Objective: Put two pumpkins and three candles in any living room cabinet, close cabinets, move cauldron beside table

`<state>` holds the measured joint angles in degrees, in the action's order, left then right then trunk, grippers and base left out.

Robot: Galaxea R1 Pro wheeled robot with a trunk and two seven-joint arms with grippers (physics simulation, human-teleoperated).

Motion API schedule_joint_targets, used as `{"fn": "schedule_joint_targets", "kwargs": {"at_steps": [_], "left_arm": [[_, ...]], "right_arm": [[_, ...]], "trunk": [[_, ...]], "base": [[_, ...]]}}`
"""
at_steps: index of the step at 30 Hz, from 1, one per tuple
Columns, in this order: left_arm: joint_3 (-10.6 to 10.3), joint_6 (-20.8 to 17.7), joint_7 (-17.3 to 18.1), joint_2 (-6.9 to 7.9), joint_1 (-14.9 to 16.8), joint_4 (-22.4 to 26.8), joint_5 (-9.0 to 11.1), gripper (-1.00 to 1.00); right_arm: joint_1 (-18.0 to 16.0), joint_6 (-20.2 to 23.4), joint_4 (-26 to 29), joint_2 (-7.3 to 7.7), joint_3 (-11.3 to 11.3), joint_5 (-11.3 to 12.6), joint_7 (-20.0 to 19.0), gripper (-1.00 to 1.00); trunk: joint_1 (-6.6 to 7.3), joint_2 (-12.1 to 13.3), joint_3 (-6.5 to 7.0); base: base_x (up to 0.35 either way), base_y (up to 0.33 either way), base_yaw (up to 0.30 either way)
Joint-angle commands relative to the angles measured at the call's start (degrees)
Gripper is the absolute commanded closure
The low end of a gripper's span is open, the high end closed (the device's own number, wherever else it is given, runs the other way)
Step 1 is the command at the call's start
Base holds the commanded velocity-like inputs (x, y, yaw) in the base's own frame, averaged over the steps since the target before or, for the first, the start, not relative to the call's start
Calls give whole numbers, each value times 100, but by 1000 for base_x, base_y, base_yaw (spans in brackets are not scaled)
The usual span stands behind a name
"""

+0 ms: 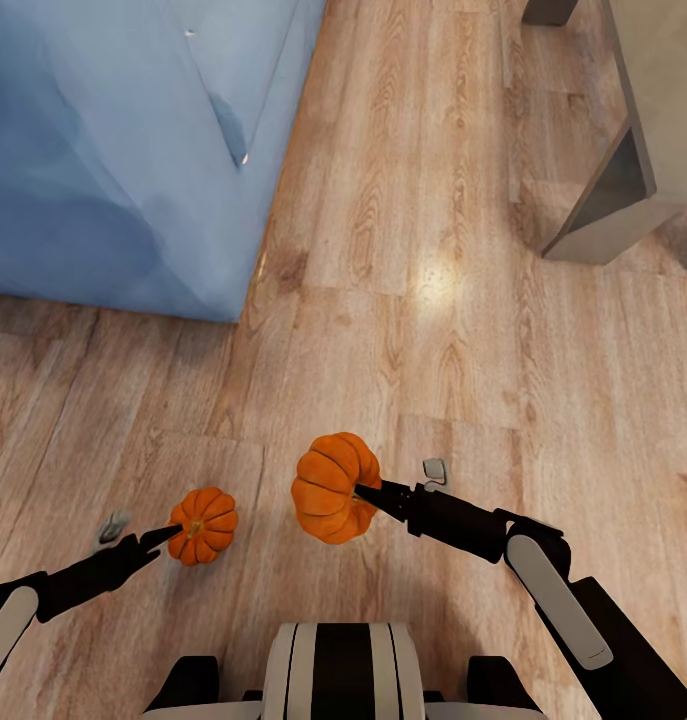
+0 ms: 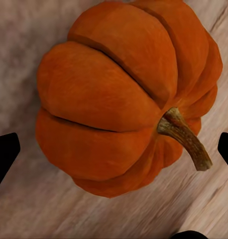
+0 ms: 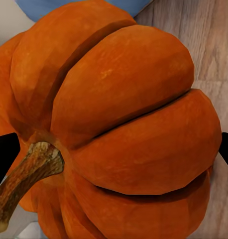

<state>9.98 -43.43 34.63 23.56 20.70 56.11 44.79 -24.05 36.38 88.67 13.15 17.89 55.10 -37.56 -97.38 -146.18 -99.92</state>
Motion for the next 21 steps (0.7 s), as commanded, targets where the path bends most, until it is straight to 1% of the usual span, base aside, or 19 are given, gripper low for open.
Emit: {"fn": "schedule_joint_targets", "kwargs": {"at_steps": [1,7,11,16,20,21], "left_arm": [[9,-34,9,-1,1,-1,13,-100],[12,-34,9,7,1,-7,13,-100],[12,-34,9,8,1,-8,13,-100],[12,-34,9,8,-1,-5,13,-100],[12,-34,9,8,1,-3,13,-100],[12,-34,9,8,2,-3,13,-100]], "right_arm": [[-3,44,1,3,3,63,20,100],[-3,44,-5,3,4,63,20,100],[-3,44,-6,1,3,63,20,100],[-3,44,-7,-5,4,63,20,100],[-3,44,-8,-4,4,63,20,100],[-3,44,-8,-4,4,63,20,100]], "trunk": [[1,-1,-3],[-15,-9,-136],[-15,-9,-136],[-28,-16,-246],[-28,-16,-246],[-30,-17,-268]], "base": [[0,0,0],[0,0,0],[0,0,0],[0,0,0],[0,0,0],[0,0,0]]}}
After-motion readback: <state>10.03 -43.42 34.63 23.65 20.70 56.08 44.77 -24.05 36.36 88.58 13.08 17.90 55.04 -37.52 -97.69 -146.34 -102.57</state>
